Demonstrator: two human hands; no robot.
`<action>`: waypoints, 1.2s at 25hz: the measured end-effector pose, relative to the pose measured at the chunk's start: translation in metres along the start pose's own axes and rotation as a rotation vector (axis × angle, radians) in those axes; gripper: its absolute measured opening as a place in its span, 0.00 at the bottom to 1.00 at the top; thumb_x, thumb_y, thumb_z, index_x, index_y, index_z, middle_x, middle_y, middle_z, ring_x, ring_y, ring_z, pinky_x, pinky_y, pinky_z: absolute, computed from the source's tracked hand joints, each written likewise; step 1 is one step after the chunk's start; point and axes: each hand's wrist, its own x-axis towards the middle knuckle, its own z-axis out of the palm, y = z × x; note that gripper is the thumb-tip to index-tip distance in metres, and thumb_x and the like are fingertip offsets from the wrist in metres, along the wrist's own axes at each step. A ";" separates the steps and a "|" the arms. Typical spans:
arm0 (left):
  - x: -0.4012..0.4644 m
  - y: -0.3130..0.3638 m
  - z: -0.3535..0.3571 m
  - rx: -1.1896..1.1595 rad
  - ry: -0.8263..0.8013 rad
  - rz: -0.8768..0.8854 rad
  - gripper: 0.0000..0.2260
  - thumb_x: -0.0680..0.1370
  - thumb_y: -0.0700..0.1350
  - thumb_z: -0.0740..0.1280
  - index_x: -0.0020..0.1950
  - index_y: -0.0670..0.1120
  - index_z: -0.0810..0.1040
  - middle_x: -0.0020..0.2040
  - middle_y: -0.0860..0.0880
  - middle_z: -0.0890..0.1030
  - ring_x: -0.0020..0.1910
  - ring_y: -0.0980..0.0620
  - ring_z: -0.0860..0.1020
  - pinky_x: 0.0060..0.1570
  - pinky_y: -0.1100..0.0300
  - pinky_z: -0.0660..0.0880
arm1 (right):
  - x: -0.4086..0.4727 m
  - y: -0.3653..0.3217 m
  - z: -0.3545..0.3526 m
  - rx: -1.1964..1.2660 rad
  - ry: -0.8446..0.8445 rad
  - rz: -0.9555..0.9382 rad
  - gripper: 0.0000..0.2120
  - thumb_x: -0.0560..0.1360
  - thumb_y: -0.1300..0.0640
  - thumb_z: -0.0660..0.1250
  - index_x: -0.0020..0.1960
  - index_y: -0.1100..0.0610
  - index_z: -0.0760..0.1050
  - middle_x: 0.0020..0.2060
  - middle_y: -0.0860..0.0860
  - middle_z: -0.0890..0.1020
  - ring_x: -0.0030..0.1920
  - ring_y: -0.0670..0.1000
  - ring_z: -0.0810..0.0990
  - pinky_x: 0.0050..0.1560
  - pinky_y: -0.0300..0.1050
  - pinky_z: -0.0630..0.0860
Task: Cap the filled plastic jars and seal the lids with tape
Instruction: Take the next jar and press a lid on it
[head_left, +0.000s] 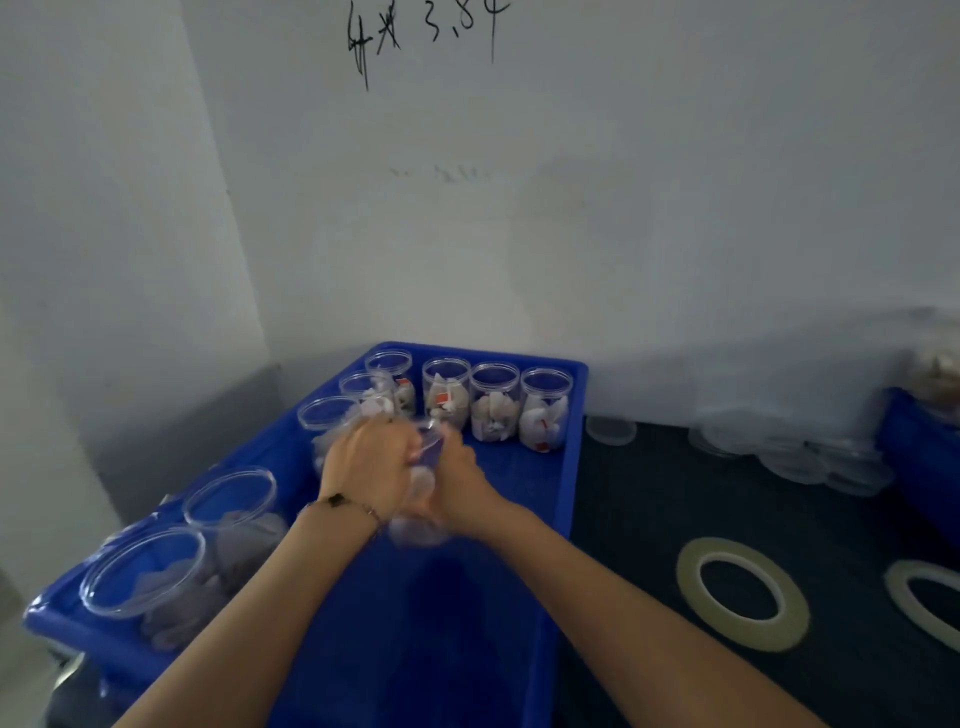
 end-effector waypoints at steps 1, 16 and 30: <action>0.000 0.020 -0.010 -0.068 0.049 0.068 0.07 0.76 0.39 0.63 0.38 0.48 0.73 0.42 0.53 0.72 0.42 0.54 0.71 0.43 0.62 0.67 | -0.009 0.001 -0.015 0.065 0.127 -0.088 0.42 0.68 0.59 0.76 0.74 0.59 0.55 0.67 0.58 0.68 0.66 0.58 0.70 0.64 0.52 0.71; -0.014 0.180 0.062 -0.550 -0.529 0.165 0.56 0.59 0.64 0.76 0.77 0.45 0.51 0.70 0.48 0.66 0.67 0.51 0.69 0.59 0.62 0.69 | -0.145 0.154 -0.095 0.248 0.567 0.068 0.50 0.60 0.54 0.80 0.71 0.43 0.52 0.55 0.32 0.69 0.53 0.26 0.70 0.50 0.22 0.68; -0.024 0.169 0.097 -0.567 -0.692 0.099 0.38 0.60 0.61 0.77 0.60 0.49 0.61 0.61 0.51 0.67 0.55 0.56 0.71 0.48 0.64 0.70 | -0.126 0.271 -0.222 -0.331 0.354 0.402 0.19 0.75 0.66 0.65 0.63 0.52 0.73 0.62 0.50 0.75 0.61 0.48 0.74 0.57 0.38 0.72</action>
